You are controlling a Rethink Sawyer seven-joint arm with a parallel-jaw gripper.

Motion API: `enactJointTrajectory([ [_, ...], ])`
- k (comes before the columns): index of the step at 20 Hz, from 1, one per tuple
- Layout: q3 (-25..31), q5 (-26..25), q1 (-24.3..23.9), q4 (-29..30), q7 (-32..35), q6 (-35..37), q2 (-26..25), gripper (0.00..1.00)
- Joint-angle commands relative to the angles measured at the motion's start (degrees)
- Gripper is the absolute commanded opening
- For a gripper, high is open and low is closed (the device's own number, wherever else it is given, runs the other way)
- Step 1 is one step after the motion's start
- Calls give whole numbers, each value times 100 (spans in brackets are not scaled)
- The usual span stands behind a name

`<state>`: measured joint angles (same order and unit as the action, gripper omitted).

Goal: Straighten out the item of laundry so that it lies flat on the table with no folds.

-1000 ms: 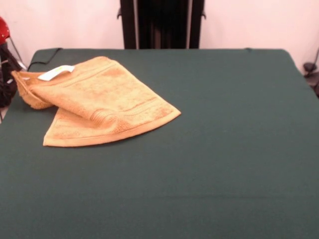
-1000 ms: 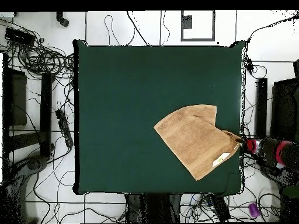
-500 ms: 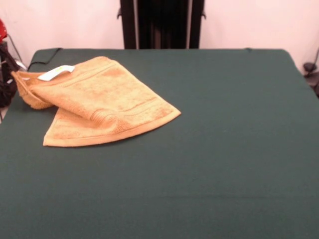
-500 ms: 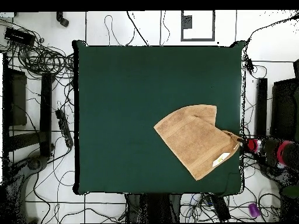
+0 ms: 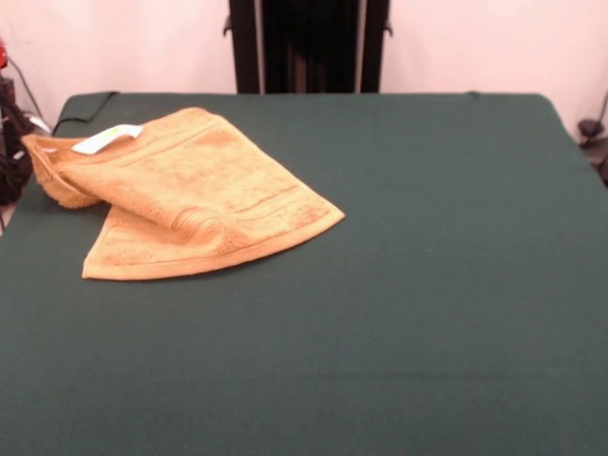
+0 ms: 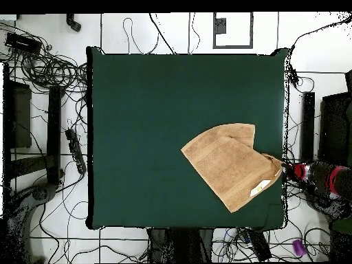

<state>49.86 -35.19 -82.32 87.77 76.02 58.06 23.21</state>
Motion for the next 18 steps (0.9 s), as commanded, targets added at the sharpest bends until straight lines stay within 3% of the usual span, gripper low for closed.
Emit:
enactJointTrajectory([
  [1,177,61,350,647,-828,208,743,100],
  [11,18,236,673,1077,-48,53,1346,100],
  [18,-221,194,1287,1119,656,-401,1438,100],
])
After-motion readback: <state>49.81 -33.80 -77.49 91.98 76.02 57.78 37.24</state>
